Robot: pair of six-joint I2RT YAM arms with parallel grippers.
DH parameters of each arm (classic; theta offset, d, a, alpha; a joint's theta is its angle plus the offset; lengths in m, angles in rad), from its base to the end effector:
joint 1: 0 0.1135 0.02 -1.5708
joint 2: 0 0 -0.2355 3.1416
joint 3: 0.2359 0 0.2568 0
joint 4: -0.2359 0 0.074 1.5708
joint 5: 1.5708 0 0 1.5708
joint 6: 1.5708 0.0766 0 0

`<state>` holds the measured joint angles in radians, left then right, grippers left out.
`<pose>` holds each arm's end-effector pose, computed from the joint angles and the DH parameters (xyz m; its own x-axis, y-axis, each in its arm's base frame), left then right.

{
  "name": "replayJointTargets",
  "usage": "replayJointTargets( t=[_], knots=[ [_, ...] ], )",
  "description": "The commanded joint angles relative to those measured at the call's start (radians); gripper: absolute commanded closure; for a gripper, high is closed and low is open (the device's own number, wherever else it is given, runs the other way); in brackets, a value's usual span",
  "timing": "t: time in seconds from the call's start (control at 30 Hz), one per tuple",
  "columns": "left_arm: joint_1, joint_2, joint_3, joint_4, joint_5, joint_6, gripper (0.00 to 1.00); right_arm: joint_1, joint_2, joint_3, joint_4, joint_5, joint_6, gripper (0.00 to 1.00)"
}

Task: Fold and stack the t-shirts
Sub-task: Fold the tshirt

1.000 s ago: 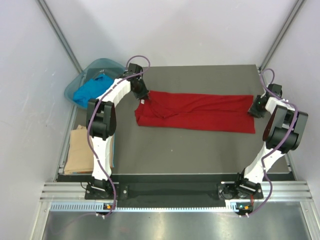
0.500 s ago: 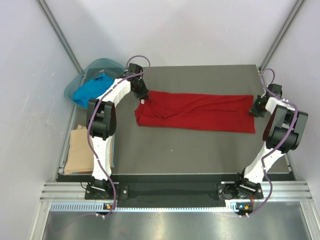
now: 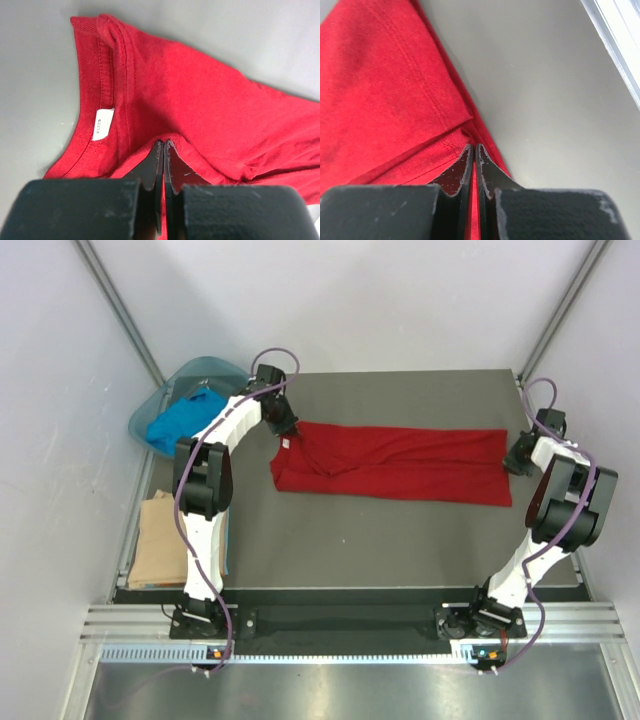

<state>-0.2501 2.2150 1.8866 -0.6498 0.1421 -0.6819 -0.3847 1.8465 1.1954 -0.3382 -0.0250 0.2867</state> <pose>0.4825 -0.1345 0.1538 -0.8267 -0.4328 -0.3596 -0.2568 0.8588 -0.4432 0.3731 -0.1490 0.1107 -0.6404 0.5643 -0.5210 0.5667 0.8051 0.1754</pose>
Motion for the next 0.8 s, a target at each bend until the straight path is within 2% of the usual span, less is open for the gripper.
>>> replayJointTargets(
  t=[0.0,0.77],
  knots=[
    [0.005,-0.026,0.045,0.033,-0.006,-0.005,1.0,-0.014,-0.058,-0.005,0.039,0.056,0.008,1.0],
    [0.006,0.051,0.106,0.075,-0.056,0.005,1.0,-0.034,-0.079,-0.023,0.068,0.068,0.029,1.0]
  ],
)
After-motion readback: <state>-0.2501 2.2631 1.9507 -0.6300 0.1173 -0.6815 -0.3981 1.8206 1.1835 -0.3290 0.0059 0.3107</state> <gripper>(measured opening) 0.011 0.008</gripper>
